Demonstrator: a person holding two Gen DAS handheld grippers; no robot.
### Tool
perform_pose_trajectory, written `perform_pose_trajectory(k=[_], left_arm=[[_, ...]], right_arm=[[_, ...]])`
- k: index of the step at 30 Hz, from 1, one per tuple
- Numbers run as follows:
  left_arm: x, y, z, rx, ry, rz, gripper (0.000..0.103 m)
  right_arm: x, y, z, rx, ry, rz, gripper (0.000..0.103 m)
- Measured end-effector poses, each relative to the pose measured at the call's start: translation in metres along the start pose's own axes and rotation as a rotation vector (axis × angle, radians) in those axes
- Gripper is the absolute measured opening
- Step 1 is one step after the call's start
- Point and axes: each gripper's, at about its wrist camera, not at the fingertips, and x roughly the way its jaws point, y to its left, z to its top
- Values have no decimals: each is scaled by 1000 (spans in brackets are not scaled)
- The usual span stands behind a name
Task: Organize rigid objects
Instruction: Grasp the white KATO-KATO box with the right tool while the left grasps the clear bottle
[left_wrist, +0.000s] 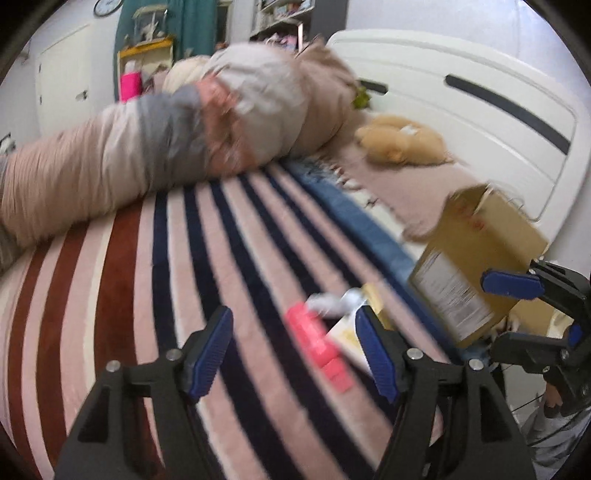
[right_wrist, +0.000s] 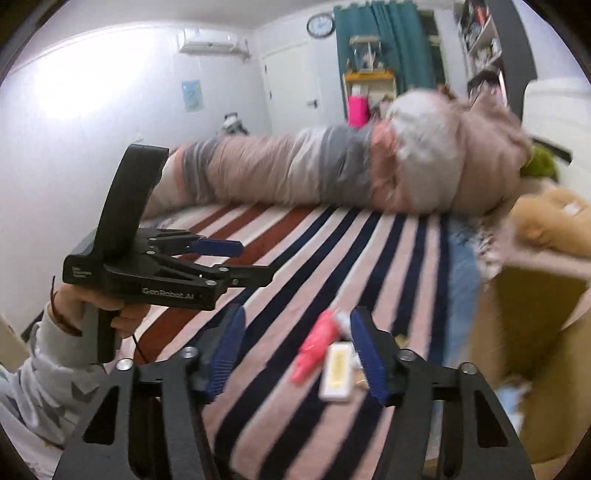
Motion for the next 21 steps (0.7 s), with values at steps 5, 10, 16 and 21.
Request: perform_pose_trajectory(k=[5, 10, 16, 21], left_arm=[[34, 24, -29, -55, 47, -34, 65], [64, 31, -50, -114, 79, -77, 65], [86, 24, -57, -129, 105, -105, 65], [94, 13, -58, -123, 120, -152, 65]], right_arm=[[49, -3, -33, 62, 78, -23, 50], [89, -35, -67, 134, 179, -117, 50], [105, -60, -78, 190, 206, -93, 50], [122, -61, -80, 167, 251, -75, 32]])
